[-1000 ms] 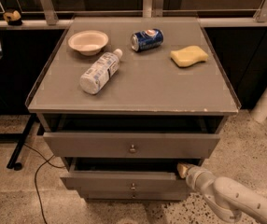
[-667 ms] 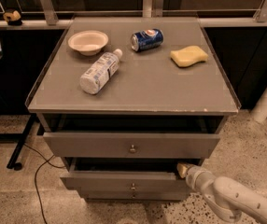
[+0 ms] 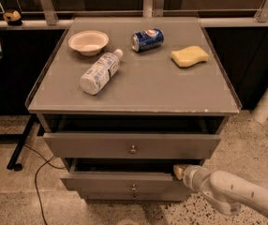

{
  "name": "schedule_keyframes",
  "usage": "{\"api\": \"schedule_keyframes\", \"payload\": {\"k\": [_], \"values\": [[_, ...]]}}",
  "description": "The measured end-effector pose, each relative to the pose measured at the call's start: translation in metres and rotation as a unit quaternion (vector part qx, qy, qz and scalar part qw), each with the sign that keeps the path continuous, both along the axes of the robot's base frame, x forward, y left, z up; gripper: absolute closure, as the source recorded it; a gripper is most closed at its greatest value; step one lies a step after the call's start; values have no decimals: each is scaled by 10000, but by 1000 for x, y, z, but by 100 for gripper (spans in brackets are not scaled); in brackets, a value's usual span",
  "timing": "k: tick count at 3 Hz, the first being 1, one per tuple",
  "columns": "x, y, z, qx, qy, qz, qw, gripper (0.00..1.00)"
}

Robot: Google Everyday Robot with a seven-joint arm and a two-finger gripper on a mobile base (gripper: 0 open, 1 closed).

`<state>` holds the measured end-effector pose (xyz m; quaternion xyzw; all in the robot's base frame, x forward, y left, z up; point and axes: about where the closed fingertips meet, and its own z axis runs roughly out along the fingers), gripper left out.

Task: Open middle drawer

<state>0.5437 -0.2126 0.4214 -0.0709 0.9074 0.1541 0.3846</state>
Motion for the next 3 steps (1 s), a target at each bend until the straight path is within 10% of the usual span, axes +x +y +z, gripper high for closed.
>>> {"api": "schedule_keyframes", "payload": {"k": [3], "values": [[-23,-7,-12,78,472,58,9988,100]]}}
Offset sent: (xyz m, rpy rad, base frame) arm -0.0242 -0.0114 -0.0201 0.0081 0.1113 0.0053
